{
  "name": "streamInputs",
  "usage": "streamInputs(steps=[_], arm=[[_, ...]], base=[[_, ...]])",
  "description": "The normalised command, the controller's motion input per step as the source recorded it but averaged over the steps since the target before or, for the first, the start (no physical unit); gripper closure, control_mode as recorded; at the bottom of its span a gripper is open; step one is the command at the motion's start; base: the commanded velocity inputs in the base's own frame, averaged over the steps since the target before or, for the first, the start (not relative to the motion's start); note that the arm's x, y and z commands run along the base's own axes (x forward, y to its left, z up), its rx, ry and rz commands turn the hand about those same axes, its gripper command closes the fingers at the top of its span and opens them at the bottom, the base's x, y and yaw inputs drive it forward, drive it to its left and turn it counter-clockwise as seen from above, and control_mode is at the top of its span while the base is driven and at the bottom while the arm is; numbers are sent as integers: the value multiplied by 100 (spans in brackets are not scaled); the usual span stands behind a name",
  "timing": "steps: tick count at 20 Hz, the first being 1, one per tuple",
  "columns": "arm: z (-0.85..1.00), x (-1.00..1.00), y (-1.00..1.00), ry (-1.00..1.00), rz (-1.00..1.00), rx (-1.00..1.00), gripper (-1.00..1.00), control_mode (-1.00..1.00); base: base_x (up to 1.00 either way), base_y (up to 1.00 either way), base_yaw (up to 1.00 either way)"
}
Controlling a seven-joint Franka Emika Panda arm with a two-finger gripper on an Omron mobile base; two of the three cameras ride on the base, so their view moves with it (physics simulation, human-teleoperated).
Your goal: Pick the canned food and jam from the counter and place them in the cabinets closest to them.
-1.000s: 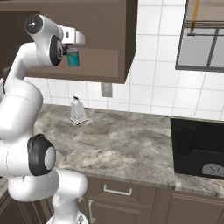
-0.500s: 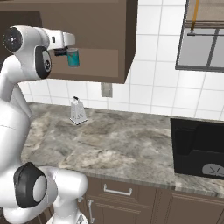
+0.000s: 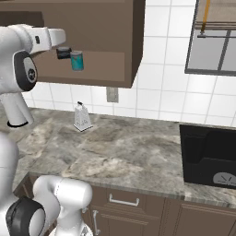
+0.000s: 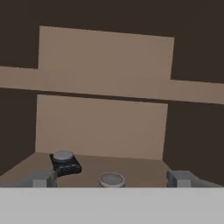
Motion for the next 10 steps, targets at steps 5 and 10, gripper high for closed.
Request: streamInputs(steps=[5,10], arm=[[26,-100,0,2,0,-4,-100,-100],[13,-100,0,13,0,-8,-100,-100]], base=[[0,0,0],[0,0,0]])
